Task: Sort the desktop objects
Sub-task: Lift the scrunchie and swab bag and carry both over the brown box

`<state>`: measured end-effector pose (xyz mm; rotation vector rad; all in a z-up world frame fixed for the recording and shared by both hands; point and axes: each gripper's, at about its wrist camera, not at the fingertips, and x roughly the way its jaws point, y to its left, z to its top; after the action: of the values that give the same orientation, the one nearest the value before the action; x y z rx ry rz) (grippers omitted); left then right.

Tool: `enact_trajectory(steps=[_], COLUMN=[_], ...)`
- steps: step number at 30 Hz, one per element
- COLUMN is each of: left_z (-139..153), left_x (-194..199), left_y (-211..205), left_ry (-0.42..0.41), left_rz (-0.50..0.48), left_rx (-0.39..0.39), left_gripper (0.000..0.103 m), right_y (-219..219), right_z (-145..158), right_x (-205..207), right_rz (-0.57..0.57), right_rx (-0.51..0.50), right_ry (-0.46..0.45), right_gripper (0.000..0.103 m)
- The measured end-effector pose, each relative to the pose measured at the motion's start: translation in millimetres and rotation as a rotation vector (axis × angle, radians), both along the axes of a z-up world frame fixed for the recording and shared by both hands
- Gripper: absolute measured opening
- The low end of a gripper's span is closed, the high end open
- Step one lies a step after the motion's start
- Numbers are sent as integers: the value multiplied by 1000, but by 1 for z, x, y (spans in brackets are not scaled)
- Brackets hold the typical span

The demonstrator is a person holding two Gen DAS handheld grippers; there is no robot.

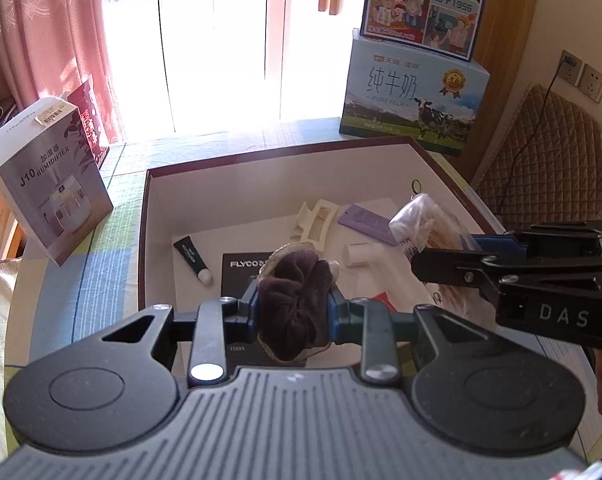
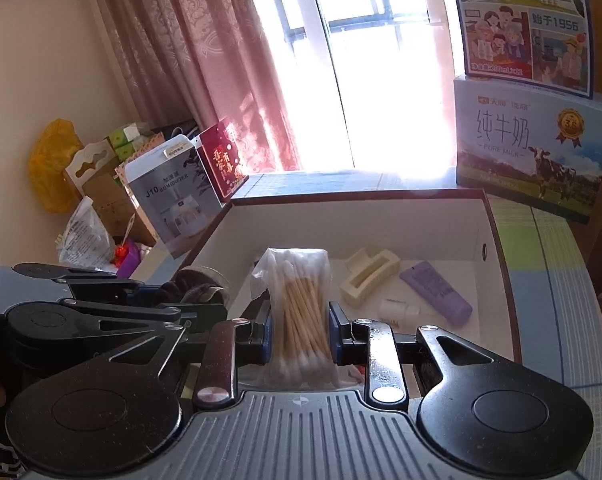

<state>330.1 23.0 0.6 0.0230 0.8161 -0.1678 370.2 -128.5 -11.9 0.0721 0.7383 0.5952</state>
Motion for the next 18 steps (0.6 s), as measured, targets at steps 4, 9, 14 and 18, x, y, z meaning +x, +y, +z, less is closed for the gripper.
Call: enact_trajectory(steps=[4, 9, 14, 18], left_z=[-2, -7, -13, -18], left_x=[16, 42, 67, 85], left_y=[3, 6, 4, -1], left_ry=[0, 10, 18, 25], left_rz=[6, 18, 23, 23], left_rx=[10, 12, 22, 25], left_gripper=[26, 26, 26, 26], right_y=[7, 13, 19, 22], right_z=[-4, -12, -15, -17], right_x=[15, 37, 60, 76], right_rz=[-1, -19, -37, -48], right_rx=[-12, -23, -34, -43], right_ry=[-1, 8, 8, 5], right_gripper=[24, 24, 24, 24])
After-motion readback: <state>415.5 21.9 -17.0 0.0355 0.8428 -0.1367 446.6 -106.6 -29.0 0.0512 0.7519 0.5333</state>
